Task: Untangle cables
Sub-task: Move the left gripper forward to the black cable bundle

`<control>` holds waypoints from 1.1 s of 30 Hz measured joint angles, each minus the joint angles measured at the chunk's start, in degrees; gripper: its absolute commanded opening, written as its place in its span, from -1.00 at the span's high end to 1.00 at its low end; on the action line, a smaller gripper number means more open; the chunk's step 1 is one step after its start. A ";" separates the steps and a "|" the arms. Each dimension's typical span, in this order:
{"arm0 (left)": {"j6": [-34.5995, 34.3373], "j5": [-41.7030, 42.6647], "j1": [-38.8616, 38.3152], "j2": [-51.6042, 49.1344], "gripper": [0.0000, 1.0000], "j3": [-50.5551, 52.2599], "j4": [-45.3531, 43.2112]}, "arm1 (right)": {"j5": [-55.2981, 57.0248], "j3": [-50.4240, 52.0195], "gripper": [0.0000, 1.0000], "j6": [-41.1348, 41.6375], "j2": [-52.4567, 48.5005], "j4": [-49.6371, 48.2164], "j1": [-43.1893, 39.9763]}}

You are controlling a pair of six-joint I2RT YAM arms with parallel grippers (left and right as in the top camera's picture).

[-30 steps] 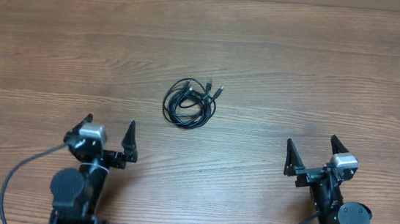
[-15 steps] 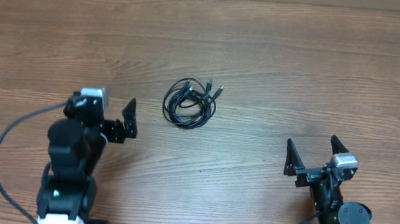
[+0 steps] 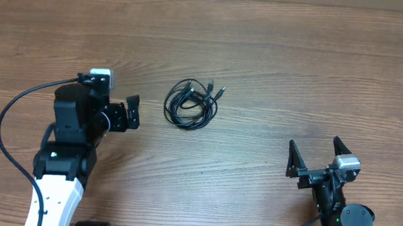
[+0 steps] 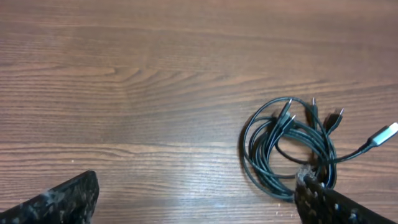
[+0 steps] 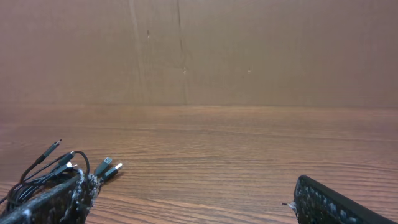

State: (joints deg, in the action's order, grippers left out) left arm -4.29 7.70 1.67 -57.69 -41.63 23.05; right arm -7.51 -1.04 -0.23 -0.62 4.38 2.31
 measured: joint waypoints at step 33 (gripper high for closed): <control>-7.54 10.73 -0.07 -1.66 -1.00 -0.87 -0.26 | 0.00 0.00 -1.00 0.00 0.00 -0.04 0.00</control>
State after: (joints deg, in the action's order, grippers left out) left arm -11.84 18.44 1.61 -59.35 -42.50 22.79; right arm -7.51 -1.04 -0.23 -0.62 4.34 2.31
